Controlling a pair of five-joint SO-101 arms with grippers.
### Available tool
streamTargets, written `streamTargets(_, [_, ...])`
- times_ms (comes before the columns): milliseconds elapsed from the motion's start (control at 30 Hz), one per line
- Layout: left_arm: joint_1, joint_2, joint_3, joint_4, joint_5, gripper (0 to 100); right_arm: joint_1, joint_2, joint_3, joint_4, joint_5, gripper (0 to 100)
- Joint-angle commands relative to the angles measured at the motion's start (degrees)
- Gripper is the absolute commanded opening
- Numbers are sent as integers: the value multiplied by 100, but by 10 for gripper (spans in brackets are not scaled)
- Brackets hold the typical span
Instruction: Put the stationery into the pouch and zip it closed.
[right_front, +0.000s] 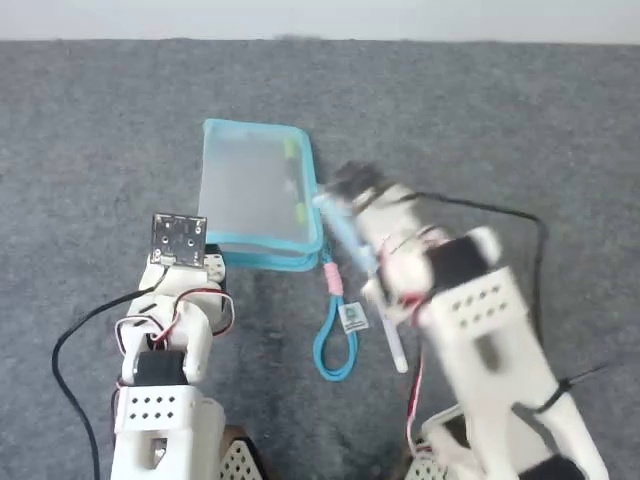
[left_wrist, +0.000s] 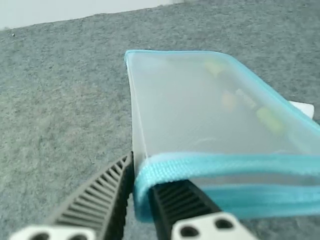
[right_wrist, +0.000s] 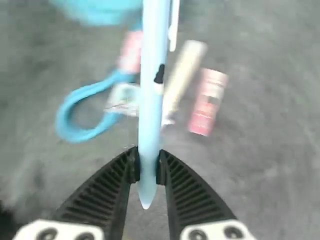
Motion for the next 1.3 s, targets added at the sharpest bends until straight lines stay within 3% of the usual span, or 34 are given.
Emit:
streamTargets(0, [62, -97, -57, -211, -26, 13, -1174, -409, 9, 286, 299, 7])
streamTargets(267, [62, -97, -57, -211, -26, 13, -1376, 31, 88, 207, 246, 7])
streamTargets(533, [62, -97, -57, -202, -26, 13, -699, 989, -123, -374, -220, 7])
streamTargets(800, [79, -97, -57, -202, -26, 13, -365, 2334, -1512, -418, -888, 7])
streamTargets(1267, [1327, -97, 31, -167, 18, 13, -347, 4066, -3895, -75, -1714, 7])
